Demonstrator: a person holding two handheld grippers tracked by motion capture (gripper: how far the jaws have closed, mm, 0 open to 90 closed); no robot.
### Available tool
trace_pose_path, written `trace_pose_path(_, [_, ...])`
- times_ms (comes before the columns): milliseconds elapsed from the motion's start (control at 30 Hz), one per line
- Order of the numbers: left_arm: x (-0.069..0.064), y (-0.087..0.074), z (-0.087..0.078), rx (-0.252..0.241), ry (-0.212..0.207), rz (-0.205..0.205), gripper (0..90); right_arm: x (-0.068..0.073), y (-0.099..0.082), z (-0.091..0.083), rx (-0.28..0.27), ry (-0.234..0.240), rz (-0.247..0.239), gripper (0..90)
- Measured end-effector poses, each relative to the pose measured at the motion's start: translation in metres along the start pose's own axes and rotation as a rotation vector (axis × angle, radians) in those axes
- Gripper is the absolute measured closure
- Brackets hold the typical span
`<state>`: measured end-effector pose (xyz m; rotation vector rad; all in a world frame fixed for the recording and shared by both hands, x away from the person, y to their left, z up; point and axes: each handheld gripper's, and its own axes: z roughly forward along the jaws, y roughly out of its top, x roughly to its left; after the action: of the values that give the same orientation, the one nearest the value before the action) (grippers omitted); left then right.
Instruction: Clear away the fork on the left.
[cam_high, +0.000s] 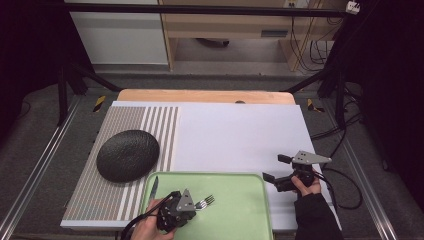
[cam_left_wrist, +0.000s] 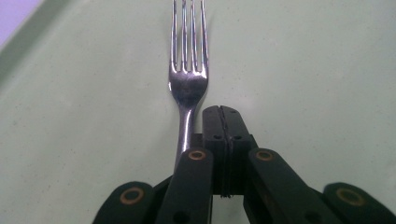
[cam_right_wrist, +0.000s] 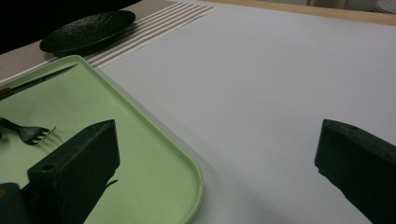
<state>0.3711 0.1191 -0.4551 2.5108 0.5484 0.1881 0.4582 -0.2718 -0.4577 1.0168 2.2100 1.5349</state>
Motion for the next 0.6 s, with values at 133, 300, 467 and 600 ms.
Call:
trace_pose_path(133, [0.0015,-0.0007,0.0008,-0.004,-0.003,0.002,89.7,0.0000,0.0000,0.0002,0.001,0.001,0.002,0.3])
trace_pose_path(300, [0.0038,-0.0025,0.0014,-0.003,-0.002,0.004,89.6,0.0001,-0.0003,0.0007,0.005,-0.002,-0.001,0.3])
trace_pose_path(467, [0.0056,-0.0034,0.0018,-0.006,0.010,0.007,89.7,0.0002,-0.0001,0.0002,0.002,0.000,0.000,0.3])
trace_pose_path(600, [0.0084,-0.0044,0.0012,-0.007,0.019,0.004,89.7,0.0001,-0.0003,0.0006,0.003,0.000,-0.004,0.3])
